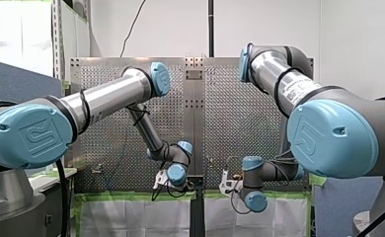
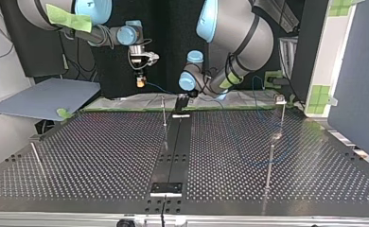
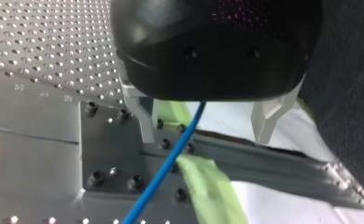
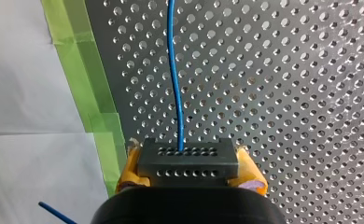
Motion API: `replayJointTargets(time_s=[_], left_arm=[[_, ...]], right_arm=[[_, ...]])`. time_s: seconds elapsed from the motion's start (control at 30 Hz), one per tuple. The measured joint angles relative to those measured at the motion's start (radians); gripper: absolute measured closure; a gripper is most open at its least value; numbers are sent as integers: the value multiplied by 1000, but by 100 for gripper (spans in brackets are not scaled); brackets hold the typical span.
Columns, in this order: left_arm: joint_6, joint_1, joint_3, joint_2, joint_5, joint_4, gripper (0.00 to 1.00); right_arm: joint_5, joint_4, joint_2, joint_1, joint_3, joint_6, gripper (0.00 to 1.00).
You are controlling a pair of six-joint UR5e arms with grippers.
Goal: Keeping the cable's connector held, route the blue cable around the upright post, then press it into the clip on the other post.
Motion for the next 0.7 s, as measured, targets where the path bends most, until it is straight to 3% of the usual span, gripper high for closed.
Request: replayJointTargets(time_s=[0.27, 0.47, 0.7], left_arm=[[-37, 0, 0, 0, 55, -41, 0], [-55, -2, 0, 0, 68, -52, 0], [-68, -7, 0, 0, 86, -49, 0]], right_arm=[[-40, 15, 0, -20, 0, -11, 100], [-84, 24, 0, -32, 0, -15, 100], [-113, 35, 0, -39, 0, -24, 100]])
